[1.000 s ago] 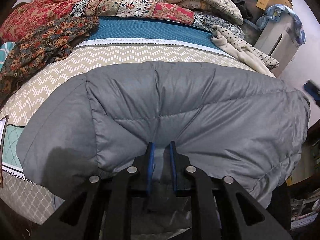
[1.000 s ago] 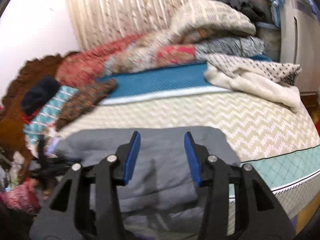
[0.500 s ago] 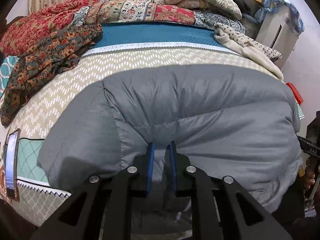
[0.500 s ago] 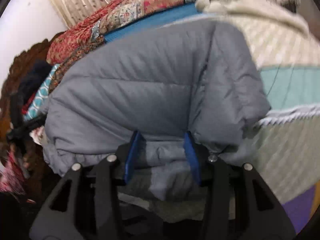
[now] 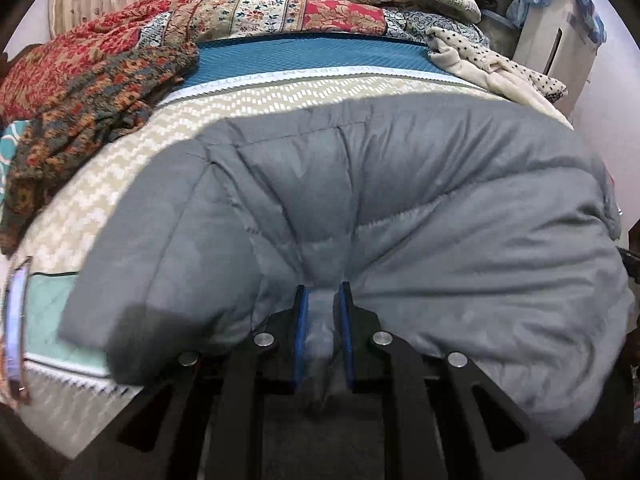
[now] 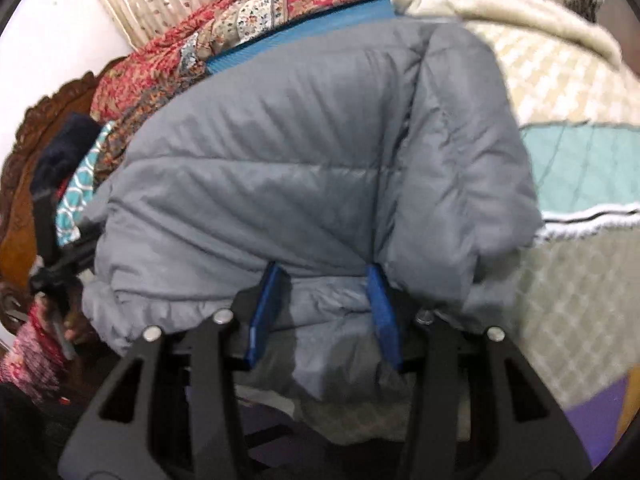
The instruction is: Fold large clothes
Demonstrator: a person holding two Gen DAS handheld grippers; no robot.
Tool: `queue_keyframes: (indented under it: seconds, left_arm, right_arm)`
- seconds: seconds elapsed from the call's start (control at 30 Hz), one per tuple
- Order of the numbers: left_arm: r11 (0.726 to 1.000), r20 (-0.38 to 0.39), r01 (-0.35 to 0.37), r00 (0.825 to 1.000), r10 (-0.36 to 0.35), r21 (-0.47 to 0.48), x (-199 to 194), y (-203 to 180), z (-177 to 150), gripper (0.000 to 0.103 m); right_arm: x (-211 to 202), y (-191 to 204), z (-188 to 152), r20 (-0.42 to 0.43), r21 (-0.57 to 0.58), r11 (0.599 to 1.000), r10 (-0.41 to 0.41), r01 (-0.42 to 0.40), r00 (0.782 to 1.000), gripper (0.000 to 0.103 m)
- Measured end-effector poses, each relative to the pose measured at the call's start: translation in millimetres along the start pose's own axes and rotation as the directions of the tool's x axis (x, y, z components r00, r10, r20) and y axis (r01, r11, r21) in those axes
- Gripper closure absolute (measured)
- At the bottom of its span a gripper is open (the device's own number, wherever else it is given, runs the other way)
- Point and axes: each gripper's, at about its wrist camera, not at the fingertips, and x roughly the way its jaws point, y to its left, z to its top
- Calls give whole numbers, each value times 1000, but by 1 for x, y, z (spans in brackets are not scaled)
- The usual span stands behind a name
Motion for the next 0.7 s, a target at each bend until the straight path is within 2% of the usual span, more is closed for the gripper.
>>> queue_keyframes:
  seconds: [0.13,0.2,0.3,0.37,0.47,0.6,0.7]
  left_arm:
    - [995,114,91,990,-85,-45,-54,8,4,85]
    - [984,176,167,972,-154,-64,-76,6,14,86]
    - [974,216,225,952,-217,-15,-88,-18,29,86]
    - [969,201,245,948,-247,34,-81,-40,34,86]
    - [965,129,252,957,-260,77,-55,-67,30,86]
    - [970,11,224,974,-226,91,-4,-81,13,86]
    - [969,-15,238,971,-237,68,12,-77,2,86]
  right_arm:
    - [-40,24,10,107,-88,996,-2,12,994,59]
    - [-51,39,20,145,-130,991,20,-1,989,59]
    - [-49,66,36,169,-174,982,100,-70,980,59]
    - [-36,84,42,147,-200,973,144,-113,979,59]
    - [-2,103,34,71,-243,961,150,-129,986,59]
    - [43,90,13,-30,-184,975,120,-123,992,59]
    - [53,83,8,-46,-158,978,127,-133,991,59]
